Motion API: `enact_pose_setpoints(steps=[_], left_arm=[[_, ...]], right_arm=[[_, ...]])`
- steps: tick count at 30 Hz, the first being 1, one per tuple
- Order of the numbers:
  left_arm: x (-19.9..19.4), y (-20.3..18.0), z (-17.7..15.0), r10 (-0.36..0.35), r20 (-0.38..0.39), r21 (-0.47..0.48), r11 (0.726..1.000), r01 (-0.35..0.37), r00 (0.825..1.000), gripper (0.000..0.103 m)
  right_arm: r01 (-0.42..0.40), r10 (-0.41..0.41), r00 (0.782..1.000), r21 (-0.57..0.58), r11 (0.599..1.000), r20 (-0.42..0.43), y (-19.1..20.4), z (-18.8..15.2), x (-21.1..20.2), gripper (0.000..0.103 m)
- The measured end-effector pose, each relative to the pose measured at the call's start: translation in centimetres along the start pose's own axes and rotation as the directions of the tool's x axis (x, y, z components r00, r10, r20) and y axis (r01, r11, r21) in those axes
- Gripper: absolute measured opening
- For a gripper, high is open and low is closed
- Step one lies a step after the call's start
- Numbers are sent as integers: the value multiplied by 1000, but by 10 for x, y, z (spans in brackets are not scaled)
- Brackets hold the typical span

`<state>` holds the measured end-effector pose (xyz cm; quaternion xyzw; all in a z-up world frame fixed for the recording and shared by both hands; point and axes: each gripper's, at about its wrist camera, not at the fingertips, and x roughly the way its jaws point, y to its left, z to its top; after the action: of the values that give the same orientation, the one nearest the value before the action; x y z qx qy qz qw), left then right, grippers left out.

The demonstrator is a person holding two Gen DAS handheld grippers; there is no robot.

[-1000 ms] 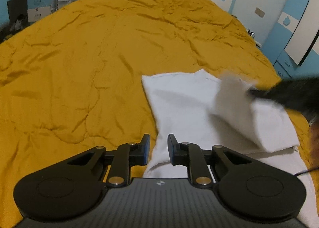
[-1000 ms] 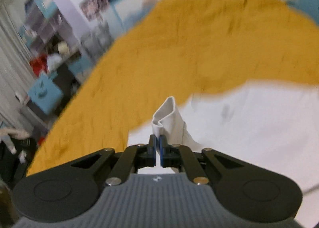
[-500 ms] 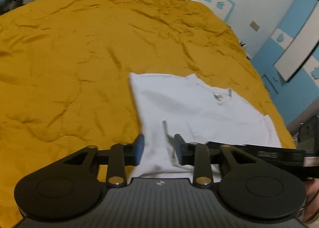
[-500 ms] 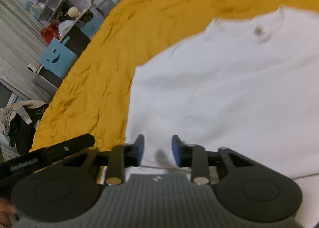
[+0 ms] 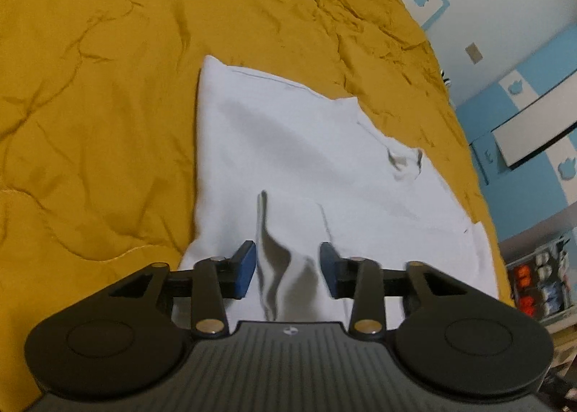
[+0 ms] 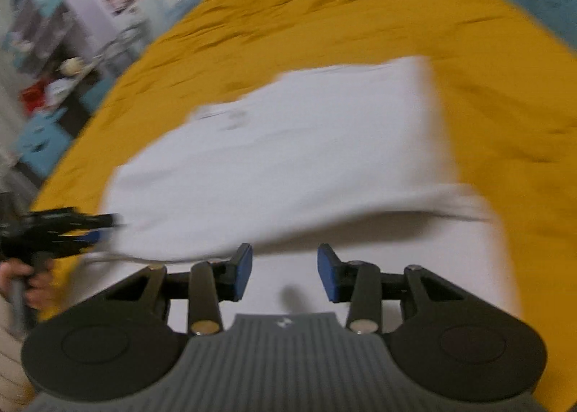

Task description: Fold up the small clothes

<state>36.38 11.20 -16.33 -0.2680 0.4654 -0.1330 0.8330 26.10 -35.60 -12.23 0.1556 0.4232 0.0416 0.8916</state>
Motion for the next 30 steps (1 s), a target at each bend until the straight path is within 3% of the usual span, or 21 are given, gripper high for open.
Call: enact_pose_setpoints(steps=[2,4,8,11,14,15,17,18,21,25,29,30], left_arm=[[-1,-6,3,10,7,15,1000,-10,1000,8],[-6,-16,8,1,26,31,1000,-1,1000,2],[-25,-55,25,-31,84,95,995,23,996,1],[-43,-99,41,-47,111,179,984,27,993,1],[-66,-145,55,-97,155,258,965,54,983,1],[-79,-158,60,-116,180,281,958,62,977,1],[-101,-172,67,-108,218,318,948,34,970,1],[-107,-174,68,-74,223,325,946,-3,972,1],[-102,-149,64,47,221,329,937,-120,974,1],[-59,-76,46,185,107,201,958,-203,977,1],[-14,-25,29,251,31,131,959,-253,967,1],[-7,-14,25,241,19,95,966,-241,970,1]], right_arm=[[87,-87,996,-19,996,9,-28,-2,-9,37],[121,-120,993,-28,992,11,-48,0,-11,37],[143,-143,990,-116,983,7,-56,10,6,39],[150,-158,987,-172,974,-33,-60,20,26,49],[160,-171,985,-252,955,-23,-53,29,42,48],[169,-180,984,-277,946,-13,-49,30,45,44],[173,-184,983,-294,940,-9,-50,34,43,6],[168,-176,984,-281,945,-5,-52,34,39,6],[128,-129,992,-272,954,15,-58,33,28,5],[103,-107,994,-277,955,3,-58,30,26,5],[129,-146,989,-314,941,-31,-57,26,34,5],[130,-149,988,-313,941,-36,-58,25,33,5]])
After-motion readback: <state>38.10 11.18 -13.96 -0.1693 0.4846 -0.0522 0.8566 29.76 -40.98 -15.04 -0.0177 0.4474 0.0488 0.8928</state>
